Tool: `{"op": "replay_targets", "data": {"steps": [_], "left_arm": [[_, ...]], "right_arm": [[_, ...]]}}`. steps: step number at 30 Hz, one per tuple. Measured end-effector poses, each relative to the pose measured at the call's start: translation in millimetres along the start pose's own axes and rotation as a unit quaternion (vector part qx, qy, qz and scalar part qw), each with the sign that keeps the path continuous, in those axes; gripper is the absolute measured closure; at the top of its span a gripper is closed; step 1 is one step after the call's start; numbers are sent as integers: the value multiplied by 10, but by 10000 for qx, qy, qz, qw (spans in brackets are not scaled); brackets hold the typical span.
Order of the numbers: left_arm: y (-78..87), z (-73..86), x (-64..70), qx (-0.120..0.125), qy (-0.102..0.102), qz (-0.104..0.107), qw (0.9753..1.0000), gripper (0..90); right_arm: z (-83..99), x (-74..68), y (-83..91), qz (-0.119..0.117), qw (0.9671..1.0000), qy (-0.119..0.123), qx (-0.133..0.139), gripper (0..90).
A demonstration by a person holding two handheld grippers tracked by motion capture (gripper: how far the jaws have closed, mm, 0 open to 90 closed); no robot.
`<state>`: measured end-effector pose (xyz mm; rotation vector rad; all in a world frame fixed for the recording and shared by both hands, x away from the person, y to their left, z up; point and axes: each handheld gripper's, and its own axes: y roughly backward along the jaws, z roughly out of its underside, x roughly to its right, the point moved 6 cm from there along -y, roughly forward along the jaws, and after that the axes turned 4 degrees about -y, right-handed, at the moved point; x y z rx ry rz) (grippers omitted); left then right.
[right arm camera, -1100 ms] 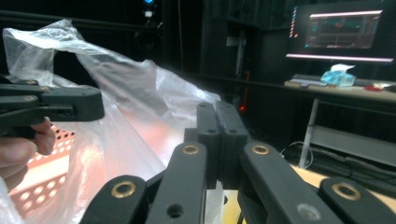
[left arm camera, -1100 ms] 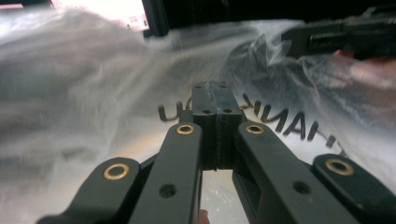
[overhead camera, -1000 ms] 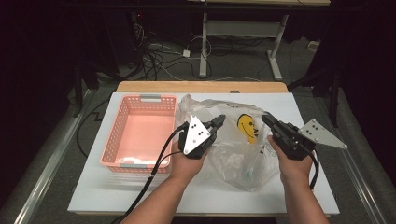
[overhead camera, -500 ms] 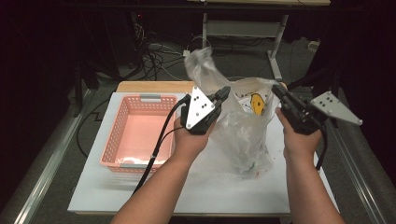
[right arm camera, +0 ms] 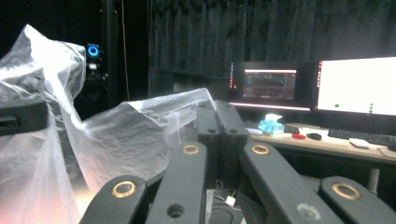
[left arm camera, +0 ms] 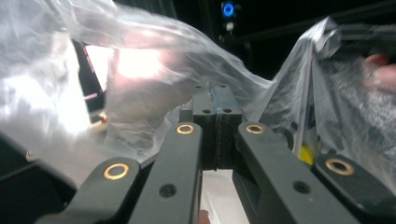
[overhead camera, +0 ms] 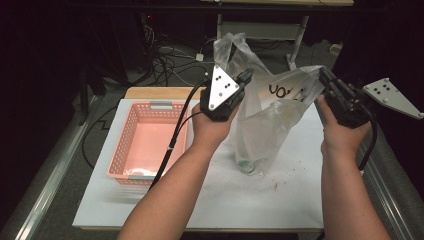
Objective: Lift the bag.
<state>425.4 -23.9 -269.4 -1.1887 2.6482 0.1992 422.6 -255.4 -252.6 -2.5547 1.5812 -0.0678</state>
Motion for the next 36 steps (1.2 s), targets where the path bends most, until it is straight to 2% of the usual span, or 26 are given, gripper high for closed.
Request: {"op": "replay_targets", "data": {"steps": [5, 9, 12, 15, 18, 22, 24, 27, 30, 36], "left_arm": [[-90, 242, 31, -247, 146, 106, 9995, 883], [-81, 390, 44, -435, 277, 196, 9985, 876], [-19, 474, 55, -538, 373, 230, 9976, 783], [101, 539, 48, -603, 514, 290, 9964, 716], [234, 586, 60, -687, 421, 255, 9964, 676], [430, 614, 47, -697, 673, 317, 9948, 605], [540, 609, 36, -685, 690, 328, 9947, 579], [723, 582, 15, -559, 747, 279, 9953, 561], [879, 604, 13, -536, 785, 265, 9951, 542], [1050, 808, 94, -628, 875, 330, 9936, 513]], "right_arm": [[217, 23, 2, -10, 9998, 1, -180, 900], [388, 21, -12, -42, 9993, 12, -382, 900], [471, 15, -20, -54, 9988, 20, -489, 900], [521, 6, -23, -49, 9984, 40, -564, 900], [558, 0, -29, -60, 9980, 119, -612, 900], [617, 16, -35, -9, 9972, 126, -737, 900], [632, 22, -38, 21, 9970, 132, -757, 900], [637, 21, -36, -4, 9969, 92, -777, 900], [634, 9, -29, -9, 9969, 151, -775, 900], [661, -17, -17, -29, 9965, 139, -823, 900]]}}
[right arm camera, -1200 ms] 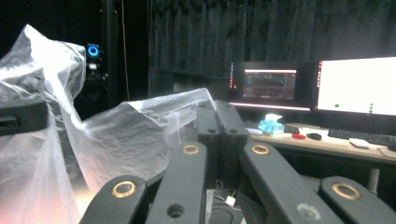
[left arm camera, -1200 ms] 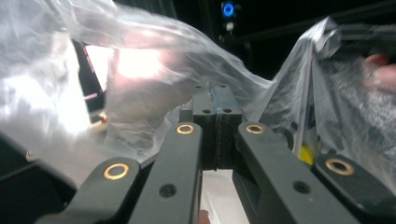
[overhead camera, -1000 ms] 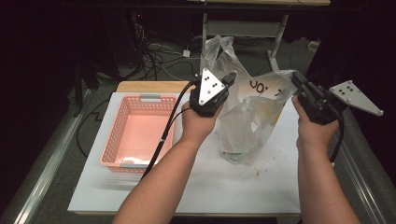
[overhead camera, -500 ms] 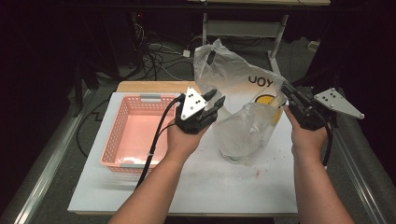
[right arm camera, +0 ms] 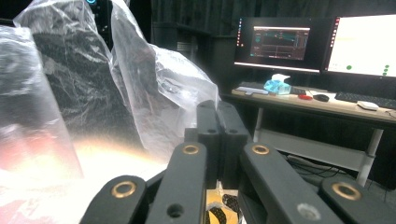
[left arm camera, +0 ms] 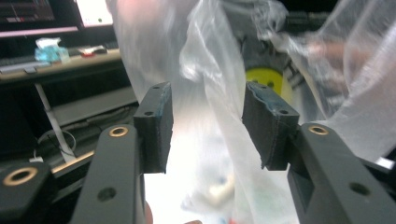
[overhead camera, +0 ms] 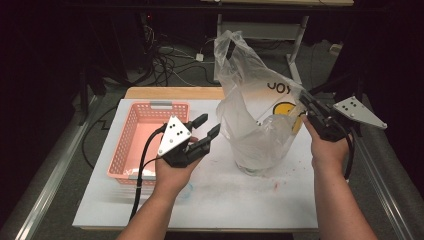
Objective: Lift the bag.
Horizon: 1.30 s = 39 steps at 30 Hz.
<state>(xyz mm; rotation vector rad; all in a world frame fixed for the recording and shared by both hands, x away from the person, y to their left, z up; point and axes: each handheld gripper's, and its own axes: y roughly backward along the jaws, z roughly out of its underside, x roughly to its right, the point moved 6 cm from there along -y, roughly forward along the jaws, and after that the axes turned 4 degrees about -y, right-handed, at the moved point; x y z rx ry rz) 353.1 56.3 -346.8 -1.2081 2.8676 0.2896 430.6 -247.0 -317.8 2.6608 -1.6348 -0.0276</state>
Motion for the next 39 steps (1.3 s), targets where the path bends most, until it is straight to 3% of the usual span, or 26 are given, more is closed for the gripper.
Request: {"op": "replay_targets", "data": {"steps": [4, 11, 18, 23, 28, 31, 36, 39], "left_arm": [[-3, 229, 93, -270, 69, 84, 9996, 496], [-90, 573, 144, -591, 473, 261, 9968, 396], [148, 581, 164, -431, 486, 306, 9974, 291], [271, 612, 268, -542, 401, 358, 9971, 200], [153, 762, 409, -810, 392, 466, 9949, 104], [39, 878, 448, -1108, 476, 568, 9911, 0], [-39, 1033, 467, -1336, 525, 594, 9879, 0], [-55, 1078, 472, -1376, 513, 564, 9875, 0]], "right_arm": [[1, -14, 21, -33, 10000, 50, -10, 900], [-16, -55, 87, -117, 9999, 105, 6, 900], [-30, -24, 171, -105, 9998, 149, 23, 900], [-20, -13, 194, -108, 9999, 128, 18, 900], [-20, -31, 223, -130, 9998, 175, 30, 900], [-31, -33, 254, -162, 9997, 198, 10, 900], [-82, -35, 343, -223, 9996, 188, 56, 805], [-110, -49, 421, -269, 9993, 225, 91, 773]]}}
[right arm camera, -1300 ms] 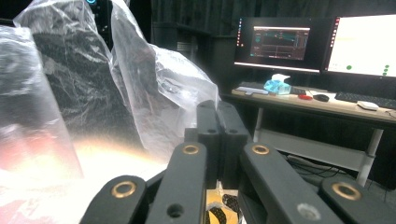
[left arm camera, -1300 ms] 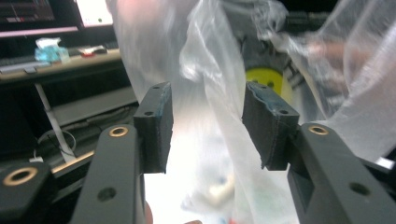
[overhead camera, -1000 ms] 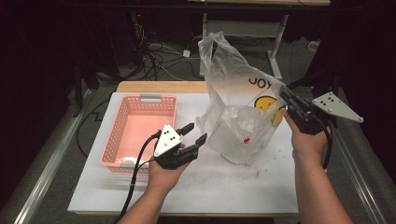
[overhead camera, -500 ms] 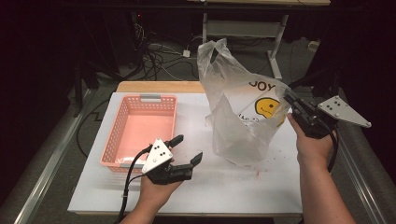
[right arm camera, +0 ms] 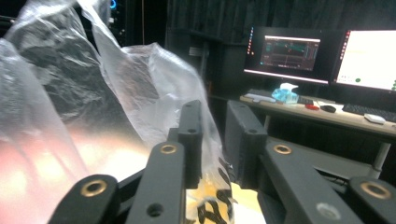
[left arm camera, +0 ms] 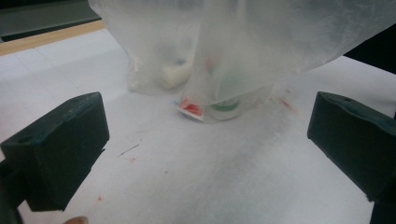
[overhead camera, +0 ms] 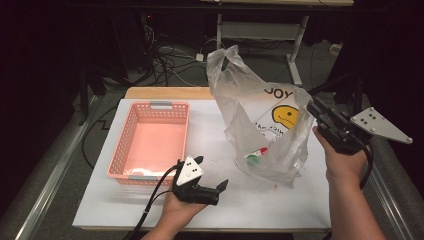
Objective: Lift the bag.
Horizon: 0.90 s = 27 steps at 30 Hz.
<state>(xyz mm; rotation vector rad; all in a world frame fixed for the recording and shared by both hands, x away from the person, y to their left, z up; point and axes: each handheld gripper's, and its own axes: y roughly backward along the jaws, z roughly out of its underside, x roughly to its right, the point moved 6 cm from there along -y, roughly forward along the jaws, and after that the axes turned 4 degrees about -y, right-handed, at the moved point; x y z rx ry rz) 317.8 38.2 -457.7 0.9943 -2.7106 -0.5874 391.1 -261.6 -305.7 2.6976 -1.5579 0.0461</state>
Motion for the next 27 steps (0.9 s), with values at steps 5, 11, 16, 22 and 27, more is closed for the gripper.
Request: {"op": "replay_targets", "data": {"steps": [5, 11, 16, 22, 27], "left_arm": [[3, 28, -23, -36, -27, -53, 10000, 0], [46, 57, -66, -27, -46, -102, 9999, 0], [64, 69, -93, -30, -45, -139, 9999, 0], [74, 80, -99, -36, -76, -161, 9998, 0], [78, 87, -110, -35, -56, -169, 9998, 0]], "right_arm": [[-33, -24, 150, -49, 9999, 29, 84, 742], [111, -3, 272, -27, 9999, -59, -95, 685], [345, 27, 341, 10, 9993, -151, -331, 635], [641, 23, 394, -51, 9975, -232, -659, 587], [896, -13, 405, -125, 9936, -243, -1092, 490]]}}
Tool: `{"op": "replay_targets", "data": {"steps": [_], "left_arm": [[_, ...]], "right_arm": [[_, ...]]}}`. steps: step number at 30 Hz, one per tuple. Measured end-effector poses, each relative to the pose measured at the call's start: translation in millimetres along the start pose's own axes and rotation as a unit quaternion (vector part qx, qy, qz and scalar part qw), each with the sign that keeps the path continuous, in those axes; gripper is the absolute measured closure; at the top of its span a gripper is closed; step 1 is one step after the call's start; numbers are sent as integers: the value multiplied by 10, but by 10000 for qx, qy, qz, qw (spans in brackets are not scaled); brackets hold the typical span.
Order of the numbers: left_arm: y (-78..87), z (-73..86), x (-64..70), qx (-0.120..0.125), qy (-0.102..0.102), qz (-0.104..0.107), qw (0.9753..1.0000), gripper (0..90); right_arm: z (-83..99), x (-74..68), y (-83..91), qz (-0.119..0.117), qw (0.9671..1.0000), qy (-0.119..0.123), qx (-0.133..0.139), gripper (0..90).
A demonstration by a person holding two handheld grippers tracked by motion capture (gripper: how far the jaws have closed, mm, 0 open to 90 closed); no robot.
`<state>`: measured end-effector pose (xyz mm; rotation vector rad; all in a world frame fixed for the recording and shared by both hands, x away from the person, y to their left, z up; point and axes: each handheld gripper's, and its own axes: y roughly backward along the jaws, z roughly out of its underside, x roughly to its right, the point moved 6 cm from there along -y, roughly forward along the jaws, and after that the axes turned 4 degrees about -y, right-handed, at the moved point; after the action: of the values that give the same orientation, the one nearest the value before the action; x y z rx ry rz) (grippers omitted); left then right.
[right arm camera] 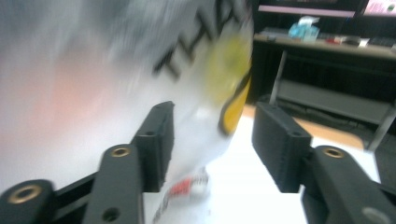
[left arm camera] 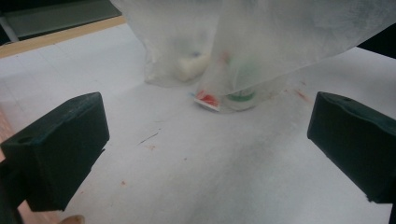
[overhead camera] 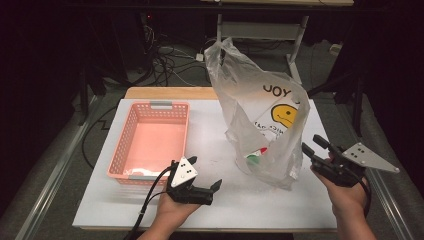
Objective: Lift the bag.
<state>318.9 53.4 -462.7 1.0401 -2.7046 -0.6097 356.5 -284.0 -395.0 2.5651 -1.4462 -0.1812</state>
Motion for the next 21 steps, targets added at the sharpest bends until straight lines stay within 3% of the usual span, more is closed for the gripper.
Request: {"op": "replay_targets", "data": {"steps": [11, 14, 18, 21], "left_arm": [[6, 25, -41, -18, 29, -13, 10000, 0], [9, 32, -53, -9, 35, -27, 10000, 0], [22, 41, -54, 2, 1, -30, 10000, 0], [36, 44, -59, 14, 2, -29, 10000, 0]], "right_arm": [[564, -72, -134, -140, 9977, -154, -638, 210], [684, -72, -159, -176, 9969, -318, -697, 139], [804, -77, -175, -125, 9962, -341, -791, 3], [839, -70, -160, -104, 9966, -282, -767, 1]]}}
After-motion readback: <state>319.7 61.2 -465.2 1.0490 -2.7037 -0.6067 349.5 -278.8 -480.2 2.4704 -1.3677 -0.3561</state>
